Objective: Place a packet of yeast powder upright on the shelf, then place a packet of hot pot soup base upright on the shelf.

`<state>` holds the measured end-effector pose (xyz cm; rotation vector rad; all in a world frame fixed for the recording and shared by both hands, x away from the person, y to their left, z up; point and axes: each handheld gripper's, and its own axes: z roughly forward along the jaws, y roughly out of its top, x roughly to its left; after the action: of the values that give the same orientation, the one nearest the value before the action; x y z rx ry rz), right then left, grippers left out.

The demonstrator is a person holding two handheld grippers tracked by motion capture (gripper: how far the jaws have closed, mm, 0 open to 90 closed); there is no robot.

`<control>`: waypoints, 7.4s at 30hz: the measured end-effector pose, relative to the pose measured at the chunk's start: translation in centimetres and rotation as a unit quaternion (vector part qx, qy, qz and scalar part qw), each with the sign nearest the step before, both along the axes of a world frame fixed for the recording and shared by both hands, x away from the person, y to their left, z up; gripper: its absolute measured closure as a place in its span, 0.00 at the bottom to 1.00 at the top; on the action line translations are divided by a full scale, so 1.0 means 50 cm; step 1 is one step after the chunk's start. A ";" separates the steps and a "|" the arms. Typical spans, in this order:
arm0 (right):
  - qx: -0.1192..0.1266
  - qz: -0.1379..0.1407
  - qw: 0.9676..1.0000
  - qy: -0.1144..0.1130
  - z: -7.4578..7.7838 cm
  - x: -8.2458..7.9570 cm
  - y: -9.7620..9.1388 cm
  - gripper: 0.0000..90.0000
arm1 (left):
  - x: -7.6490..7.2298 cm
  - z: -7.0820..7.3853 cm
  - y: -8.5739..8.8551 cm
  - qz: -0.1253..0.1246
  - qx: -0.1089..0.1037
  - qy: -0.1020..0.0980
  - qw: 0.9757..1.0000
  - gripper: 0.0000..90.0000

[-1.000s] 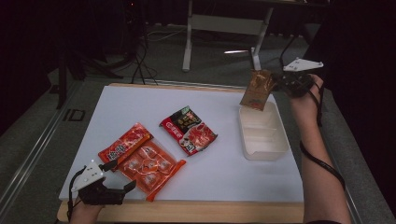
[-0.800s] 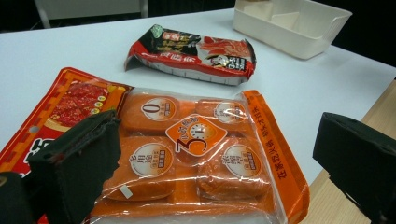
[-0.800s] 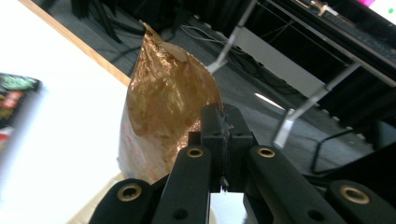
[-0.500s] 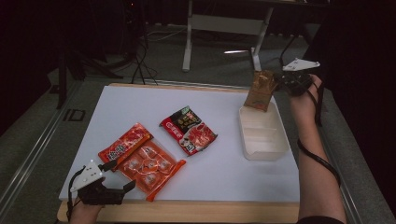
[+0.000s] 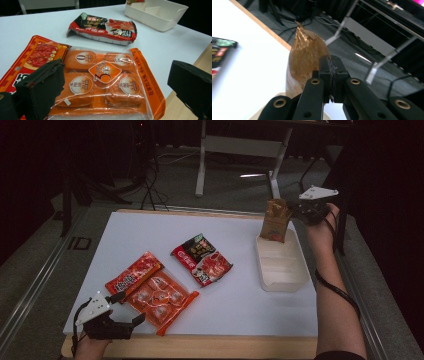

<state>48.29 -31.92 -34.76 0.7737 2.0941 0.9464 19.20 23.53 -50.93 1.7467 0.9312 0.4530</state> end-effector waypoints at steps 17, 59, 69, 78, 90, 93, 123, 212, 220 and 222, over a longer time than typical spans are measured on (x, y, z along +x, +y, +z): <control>0.049 0.033 0.998 0.016 -0.025 0.003 0.010 0.99 | 0.001 -0.001 0.001 0.000 0.000 0.002 1.000 0.01; 0.083 -0.045 0.993 0.077 -0.086 0.003 -0.044 0.87 | 0.001 -0.001 -0.002 -0.004 0.001 0.004 1.000 0.01; 0.106 -0.051 0.991 0.070 -0.034 -0.047 -0.035 0.72 | 0.002 -0.001 -0.004 -0.006 0.005 0.004 1.000 0.01; 0.132 -0.035 0.989 0.058 -0.014 -0.094 -0.018 0.59 | 0.003 -0.001 -0.003 -0.005 0.002 0.003 1.000 0.01; 0.200 0.010 0.978 0.059 -0.023 -0.193 0.035 0.21 | 0.001 0.001 -0.012 -0.026 0.002 0.005 1.000 0.02; 0.214 0.030 0.975 0.058 -0.035 -0.230 0.051 0.15 | 0.000 0.002 -0.015 -0.037 -0.008 0.012 0.999 0.02; 0.197 0.087 0.975 0.047 -0.151 -0.453 0.120 0.17 | 0.057 0.025 -0.047 -0.062 -0.004 0.066 0.996 0.02; 0.206 0.105 0.970 0.071 -0.182 -0.485 0.106 0.14 | 0.465 -0.045 -0.283 0.027 0.170 0.219 0.960 0.99; 0.208 0.106 0.970 0.074 -0.183 -0.484 0.106 0.14 | 0.473 -0.051 -0.300 0.022 0.156 0.219 0.963 1.00; 0.208 0.106 0.970 0.074 -0.183 -0.484 0.106 0.14 | 0.475 -0.050 -0.302 0.020 0.159 0.220 0.962 1.00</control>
<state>24.08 -26.63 -43.92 0.8590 2.1651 1.5194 42.96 8.45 -53.42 2.1773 1.2626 0.2492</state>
